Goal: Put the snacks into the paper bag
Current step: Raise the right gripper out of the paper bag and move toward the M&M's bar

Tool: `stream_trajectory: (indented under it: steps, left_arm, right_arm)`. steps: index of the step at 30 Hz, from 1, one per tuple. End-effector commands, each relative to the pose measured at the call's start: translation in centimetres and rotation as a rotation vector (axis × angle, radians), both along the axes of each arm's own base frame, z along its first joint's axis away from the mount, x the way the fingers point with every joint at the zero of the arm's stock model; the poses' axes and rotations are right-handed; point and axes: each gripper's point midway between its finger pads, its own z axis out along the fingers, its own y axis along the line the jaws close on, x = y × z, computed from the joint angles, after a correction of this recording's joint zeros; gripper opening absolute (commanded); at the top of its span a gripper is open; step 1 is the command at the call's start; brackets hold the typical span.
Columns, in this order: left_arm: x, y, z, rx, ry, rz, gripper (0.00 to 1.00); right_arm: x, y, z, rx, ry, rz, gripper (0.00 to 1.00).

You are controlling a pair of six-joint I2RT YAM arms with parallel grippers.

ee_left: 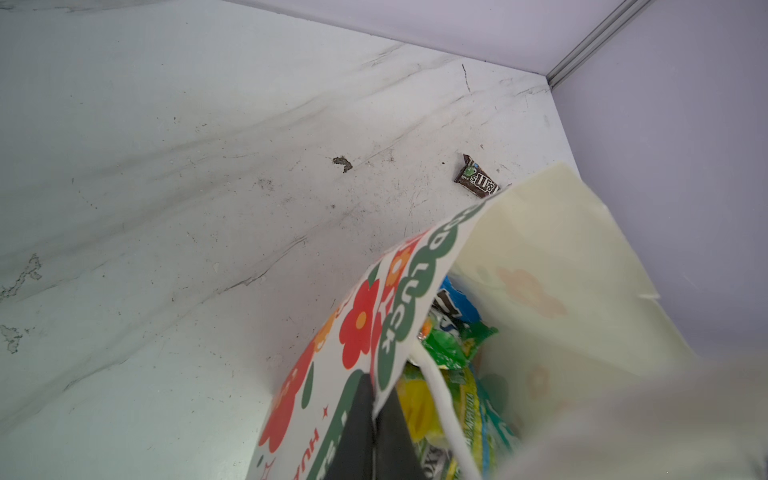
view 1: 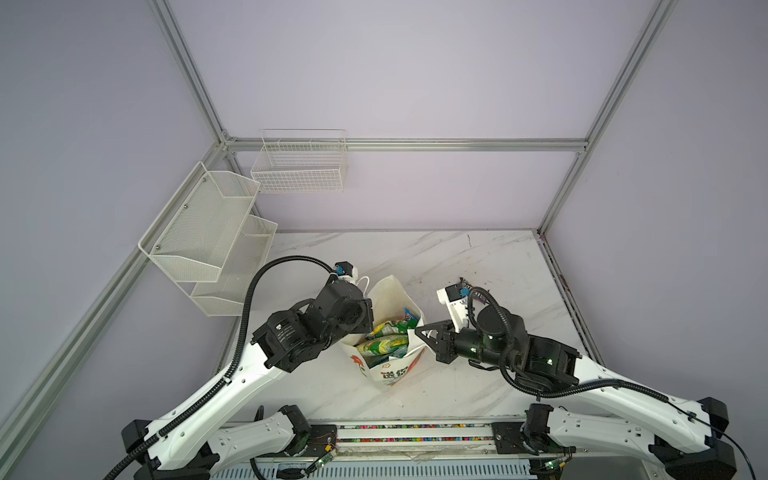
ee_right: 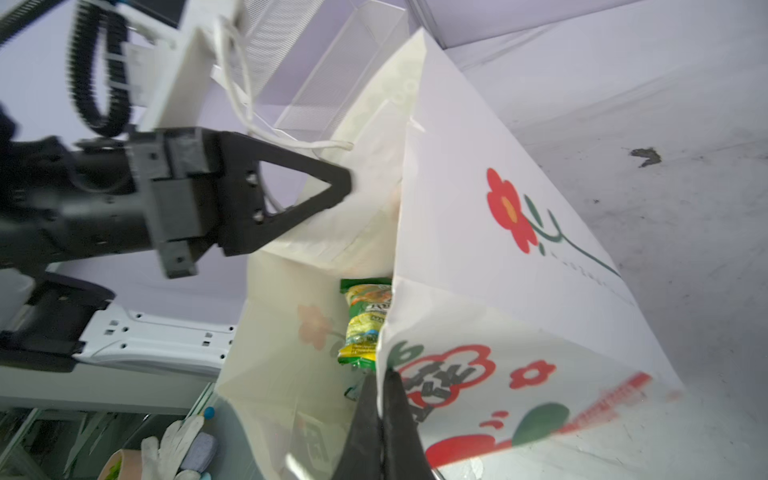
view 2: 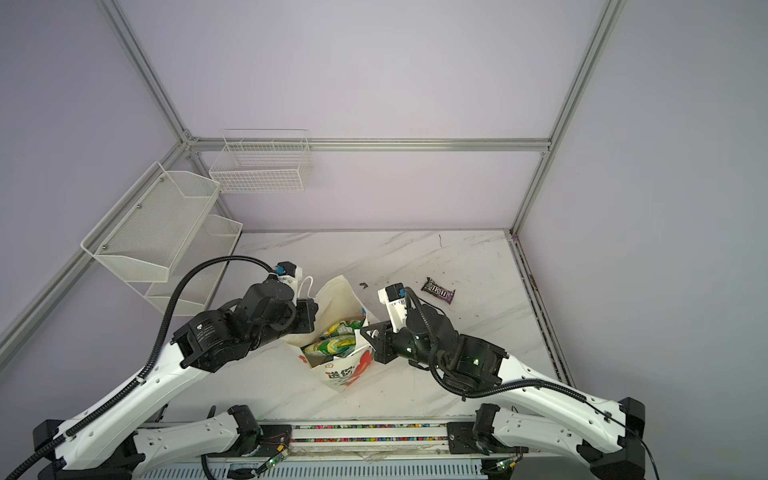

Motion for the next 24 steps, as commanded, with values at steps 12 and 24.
stream_trajectory:
  steps: [12, 24]
  left_arm:
    - [1.2, -1.2, 1.7, -0.076, -0.082, -0.002, 0.0]
    - [2.6, -0.9, 1.0, -0.056, -0.085, 0.042, 0.0]
  right_arm:
    - [8.1, -2.1, 3.0, 0.011, -0.077, -0.199, 0.0]
    - [10.0, -0.9, 1.9, -0.018, -0.048, -0.148, 0.24]
